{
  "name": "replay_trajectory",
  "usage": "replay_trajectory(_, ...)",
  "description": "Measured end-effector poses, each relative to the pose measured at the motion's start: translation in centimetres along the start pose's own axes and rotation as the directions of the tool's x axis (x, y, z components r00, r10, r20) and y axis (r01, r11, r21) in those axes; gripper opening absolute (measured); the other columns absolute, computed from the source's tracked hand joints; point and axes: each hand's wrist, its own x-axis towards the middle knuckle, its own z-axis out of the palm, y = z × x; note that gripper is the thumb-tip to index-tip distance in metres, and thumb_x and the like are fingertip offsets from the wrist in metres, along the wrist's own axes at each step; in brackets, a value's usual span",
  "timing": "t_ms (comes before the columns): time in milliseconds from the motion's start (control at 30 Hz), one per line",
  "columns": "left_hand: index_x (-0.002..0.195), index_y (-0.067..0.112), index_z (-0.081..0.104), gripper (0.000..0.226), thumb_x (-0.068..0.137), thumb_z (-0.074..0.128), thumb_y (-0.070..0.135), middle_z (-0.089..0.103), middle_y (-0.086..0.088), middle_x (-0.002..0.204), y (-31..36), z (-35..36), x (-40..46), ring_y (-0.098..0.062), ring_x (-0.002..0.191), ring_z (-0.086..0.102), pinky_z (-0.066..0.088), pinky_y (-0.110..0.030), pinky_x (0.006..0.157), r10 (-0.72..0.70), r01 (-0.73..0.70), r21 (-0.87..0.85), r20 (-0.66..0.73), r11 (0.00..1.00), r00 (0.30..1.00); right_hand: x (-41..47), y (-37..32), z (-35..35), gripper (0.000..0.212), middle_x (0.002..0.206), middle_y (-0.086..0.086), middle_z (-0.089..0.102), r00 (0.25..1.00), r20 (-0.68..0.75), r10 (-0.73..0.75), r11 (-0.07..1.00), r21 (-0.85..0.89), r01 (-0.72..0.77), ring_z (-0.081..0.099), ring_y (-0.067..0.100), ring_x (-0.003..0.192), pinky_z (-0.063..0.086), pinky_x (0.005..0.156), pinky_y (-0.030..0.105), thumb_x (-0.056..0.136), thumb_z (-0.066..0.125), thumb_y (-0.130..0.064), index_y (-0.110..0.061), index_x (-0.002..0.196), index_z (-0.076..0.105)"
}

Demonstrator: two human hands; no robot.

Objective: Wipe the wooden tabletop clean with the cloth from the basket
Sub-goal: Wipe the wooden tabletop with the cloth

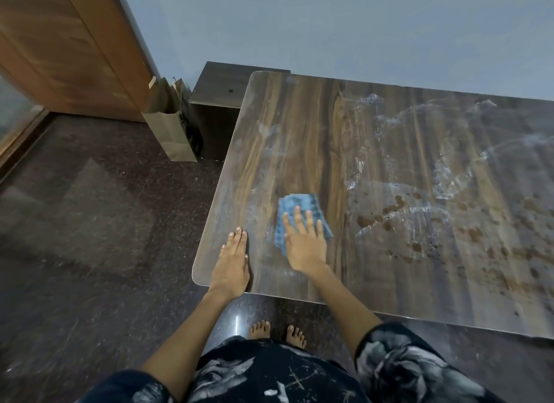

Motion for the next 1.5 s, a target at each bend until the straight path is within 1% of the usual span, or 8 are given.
replay_trajectory(233,0.146,0.004,0.008,0.053,0.097,0.028,0.01,0.002,-0.006,0.156,-0.3,0.4,-0.4,-0.02,0.143,-0.002,0.0,-0.031,0.115,0.019,-0.019,-0.011,-0.022,1.0,1.0,-8.3,0.1,3.9,0.064,0.145,0.001,0.042,0.943,-0.008,-0.332,0.94,-0.08,0.331,0.038,0.021,0.134,0.029,0.111,0.043,0.079,0.05,-0.041,-0.026,0.14,0.035)
replay_trajectory(500,0.146,0.006,0.006,0.052,0.099,0.025,0.013,-0.001,-0.003,0.156,-0.3,0.4,-1.0,-0.018,0.143,-0.004,-0.002,-0.029,0.114,0.006,-0.006,-0.005,-0.007,1.0,1.0,-4.3,6.5,1.0,0.059,0.157,0.003,-0.015,0.996,-0.028,0.079,0.997,0.003,-0.079,-0.012,0.026,0.144,-0.006,0.116,0.042,0.102,0.028,-0.026,-0.027,0.149,-0.008)
replay_trajectory(667,0.146,0.006,0.009,0.052,0.097,0.028,0.009,0.002,-0.004,0.156,-0.1,0.6,-1.2,-0.019,0.143,-0.002,-0.001,-0.03,0.114,-0.01,0.009,-0.036,-0.027,0.999,1.0,-2.3,-0.7,1.0,0.072,0.151,0.002,-0.027,0.996,-0.018,-0.083,0.997,-0.008,0.082,-0.02,0.027,0.142,-0.017,0.11,0.043,0.098,0.04,-0.022,-0.026,0.148,-0.012)
replay_trajectory(833,0.146,0.005,0.012,0.053,0.097,0.031,0.01,0.007,-0.006,0.155,0.6,0.8,-1.1,-0.02,0.143,0.0,-0.001,-0.03,0.114,-0.051,0.048,-0.063,-0.054,0.997,0.997,-8.4,-1.3,2.7,0.075,0.156,-0.002,-0.017,0.949,0.032,-0.314,0.949,-0.008,0.315,-0.017,0.02,0.143,-0.019,0.109,0.036,0.094,0.047,-0.027,-0.028,0.15,-0.002)
replay_trajectory(1033,0.147,0.008,0.011,0.051,0.099,0.028,0.017,0.002,-0.003,0.156,3.5,1.8,-1.0,-0.018,0.143,-0.001,-0.001,-0.028,0.114,0.077,-0.077,-0.002,-0.009,0.997,0.997,-10.7,7.5,3.3,0.048,0.155,0.002,0.005,0.988,-0.153,-0.024,1.0,0.002,0.025,0.014,0.027,0.143,0.001,0.116,0.042,0.102,0.013,-0.031,-0.025,0.15,0.01)
replay_trajectory(1167,0.146,0.01,0.011,0.051,0.099,0.028,0.018,0.002,-0.003,0.156,6.3,3.2,-0.7,-0.017,0.143,-0.001,-0.002,-0.026,0.113,0.206,-0.208,0.014,0.061,0.978,0.977,-6.0,10.9,0.4,0.054,0.157,0.001,-0.014,0.975,-0.01,0.221,0.968,0.124,-0.218,-0.011,0.025,0.145,-0.006,0.116,0.043,0.103,0.02,-0.024,-0.027,0.149,-0.007)
replay_trajectory(1300,0.146,0.009,0.013,0.051,0.098,0.03,0.016,0.003,-0.003,0.156,8.3,4.2,0.8,-0.017,0.143,0.0,-0.003,-0.024,0.112,0.239,-0.24,0.009,0.063,0.971,0.969,-3.3,8.6,-0.5,0.054,0.156,0.003,-0.015,0.996,-0.023,0.084,0.993,0.09,-0.082,-0.013,0.026,0.144,-0.008,0.114,0.043,0.103,0.022,-0.024,-0.025,0.15,-0.003)
replay_trajectory(1500,0.146,0.007,0.013,0.051,0.099,0.028,0.018,0.008,-0.004,0.155,10.0,5.2,2.3,-0.017,0.143,0.005,-0.001,-0.023,0.112,0.185,-0.186,-0.047,-0.016,0.981,0.983,-8.0,10.1,2.0,0.048,0.141,-0.005,0.047,0.989,0.008,-0.145,0.989,0.031,0.145,0.047,0.019,0.128,0.039,0.101,0.043,0.088,0.033,-0.032,-0.031,0.133,0.049)
